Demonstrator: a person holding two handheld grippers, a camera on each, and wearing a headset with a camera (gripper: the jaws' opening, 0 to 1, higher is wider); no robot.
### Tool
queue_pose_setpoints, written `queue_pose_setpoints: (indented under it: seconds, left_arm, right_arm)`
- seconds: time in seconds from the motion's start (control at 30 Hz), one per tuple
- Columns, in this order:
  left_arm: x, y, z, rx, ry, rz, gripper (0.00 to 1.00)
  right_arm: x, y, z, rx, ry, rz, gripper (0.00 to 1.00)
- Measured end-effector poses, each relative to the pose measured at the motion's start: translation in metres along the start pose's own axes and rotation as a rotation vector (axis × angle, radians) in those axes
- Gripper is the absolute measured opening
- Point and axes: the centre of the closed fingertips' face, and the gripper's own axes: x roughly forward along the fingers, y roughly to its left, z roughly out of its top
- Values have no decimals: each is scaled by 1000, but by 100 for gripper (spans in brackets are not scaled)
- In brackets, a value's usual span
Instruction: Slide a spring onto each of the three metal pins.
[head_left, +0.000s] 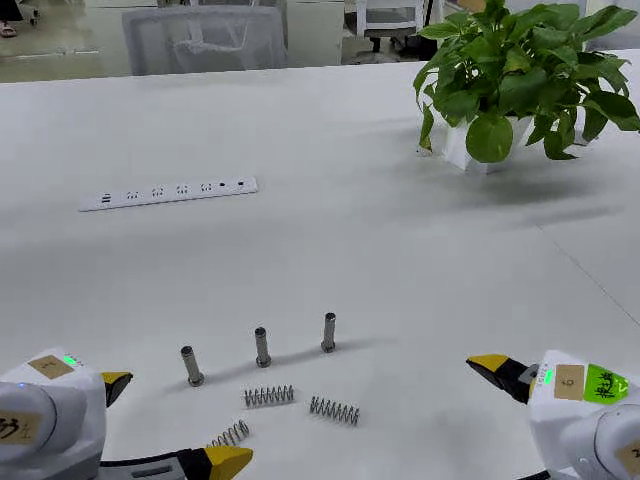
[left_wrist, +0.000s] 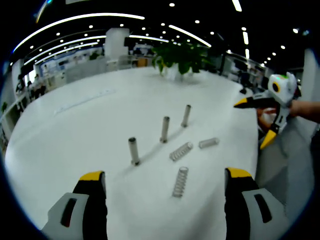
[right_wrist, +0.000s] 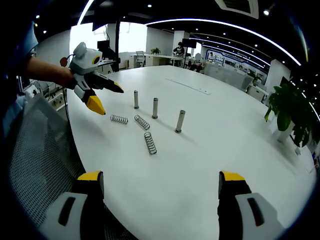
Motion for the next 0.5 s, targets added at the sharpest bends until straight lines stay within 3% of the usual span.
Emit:
queue_pose_setpoints:
  seconds: [0.1,0.17,0.5]
  left_arm:
    - [-4,-4,-7,21,16,-9,93]
    - [-6,-4,-10,18,16,-5,96]
    - [-13,-14,-22,59,22,-29,92]
  right_arm:
    - [-1,0,3,9,-15,2,97]
    - [-1,0,4,12,-24,3,98]
    - [-2,1,7,19,-44,9,99]
